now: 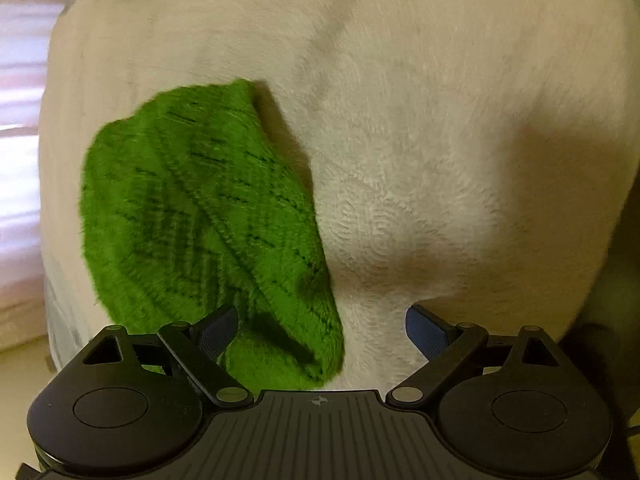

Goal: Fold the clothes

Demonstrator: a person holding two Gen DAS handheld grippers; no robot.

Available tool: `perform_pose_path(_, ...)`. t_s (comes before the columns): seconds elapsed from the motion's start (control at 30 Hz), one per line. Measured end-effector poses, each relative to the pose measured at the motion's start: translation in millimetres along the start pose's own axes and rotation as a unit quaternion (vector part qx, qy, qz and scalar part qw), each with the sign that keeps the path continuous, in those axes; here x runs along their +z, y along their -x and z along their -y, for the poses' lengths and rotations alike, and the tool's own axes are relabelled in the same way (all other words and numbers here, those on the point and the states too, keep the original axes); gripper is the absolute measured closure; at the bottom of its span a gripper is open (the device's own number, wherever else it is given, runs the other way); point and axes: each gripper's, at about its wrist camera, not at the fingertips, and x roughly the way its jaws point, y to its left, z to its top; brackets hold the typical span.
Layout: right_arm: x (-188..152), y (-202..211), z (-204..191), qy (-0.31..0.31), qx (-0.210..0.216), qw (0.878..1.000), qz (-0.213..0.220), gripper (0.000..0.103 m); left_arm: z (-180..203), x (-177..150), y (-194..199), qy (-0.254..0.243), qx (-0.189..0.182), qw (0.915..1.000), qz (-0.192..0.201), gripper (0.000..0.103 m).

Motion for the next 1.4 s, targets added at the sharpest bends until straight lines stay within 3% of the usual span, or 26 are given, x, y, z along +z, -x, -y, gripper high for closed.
perform_pose_path(0.2,-9,-17,-18,0.073,-0.011,0.997,0.022,0.010,-23,3,-49,0.063,-0.068,0.9946,-0.047,0.037)
perform_pose_path(0.27,-14,-16,-24,0.104,-0.020,0.994,0.028,0.010,-27,-4,-58,0.066,-0.088,0.9920,-0.062,0.049)
perform_pose_path(0.33,-19,-6,-29,0.124,-0.016,0.991,0.038,0.022,-32,-12,-64,0.068,-0.107,0.9891,-0.075,0.053)
perform_pose_path(0.37,-21,1,-31,0.133,-0.010,0.990,0.045,0.023,-34,-17,-64,0.067,-0.115,0.9880,-0.078,0.058)
perform_pose_path(0.5,-14,-4,-21,0.116,-0.008,0.993,0.020,0.024,-41,-37,-58,0.060,-0.138,0.9857,-0.075,0.065)
perform_pose_path(0.53,-11,-10,-17,0.114,-0.015,0.993,0.018,0.030,-42,-40,-57,0.057,-0.140,0.9860,-0.070,0.068)
perform_pose_path(0.57,-10,-14,-16,0.121,-0.007,0.993,0.010,0.056,-43,-42,-56,0.057,-0.142,0.9860,-0.067,0.073)
perform_pose_path(0.6,-9,-18,-16,0.129,0.002,0.992,0.000,0.091,-44,-43,-55,0.056,-0.144,0.9859,-0.063,0.076)
perform_pose_path(0.7,-7,-13,-21,0.180,0.013,0.983,-0.013,0.097,-42,-49,-48,0.039,-0.149,0.9867,-0.052,0.088)
perform_pose_path(0.8,-2,15,-15,0.247,-0.006,0.969,-0.011,0.098,-44,-67,-31,0.013,-0.157,0.9861,-0.053,0.091)
perform_pose_path(0.9,18,51,11,0.277,-0.052,0.959,-0.004,0.098,-51,-100,-15,0.006,-0.174,0.9816,-0.078,0.094)
perform_pose_path(0.93,27,60,20,0.281,-0.062,0.958,-0.008,0.098,-52,-113,-13,0.004,-0.176,0.9798,-0.095,0.097)
perform_pose_path(1.03,50,83,31,0.286,-0.072,0.955,-0.031,0.096,-57,-155,-9,-0.006,-0.173,0.9736,-0.149,0.096)
perform_pose_path(1.07,56,88,32,0.287,-0.071,0.955,-0.036,0.080,-59,-161,-7,-0.012,-0.163,0.9744,-0.154,0.094)
perform_pose_path(1.1,61,95,29,0.294,-0.084,0.952,-0.023,0.047,-62,-164,-4,-0.016,-0.154,0.9762,-0.152,0.093)
perform_pose_path(1.17,70,113,17,0.310,-0.110,0.944,0.025,0.016,-70,-152,5,-0.007,-0.138,0.9835,-0.117,0.089)
perform_pose_path(1.2,77,117,8,0.312,-0.107,0.943,0.042,0.016,-73,-139,8,-0.002,-0.132,0.9870,-0.092,0.086)
perform_pose_path(1.27,91,124,-9,0.314,-0.099,0.941,0.074,0.016,-78,-112,15,0.009,-0.120,0.9919,-0.040,0.066)
perform_pose_path(1.33,103,121,-26,0.316,-0.090,0.940,0.094,0.016,-76,-82,9,0.011,-0.111,0.9938,0.004,0.060)
perform_pose_path(1.4,111,106,-44,0.318,-0.081,0.939,0.100,0.016,-60,-61,-17,0.011,-0.126,0.9919,0.004,0.059)
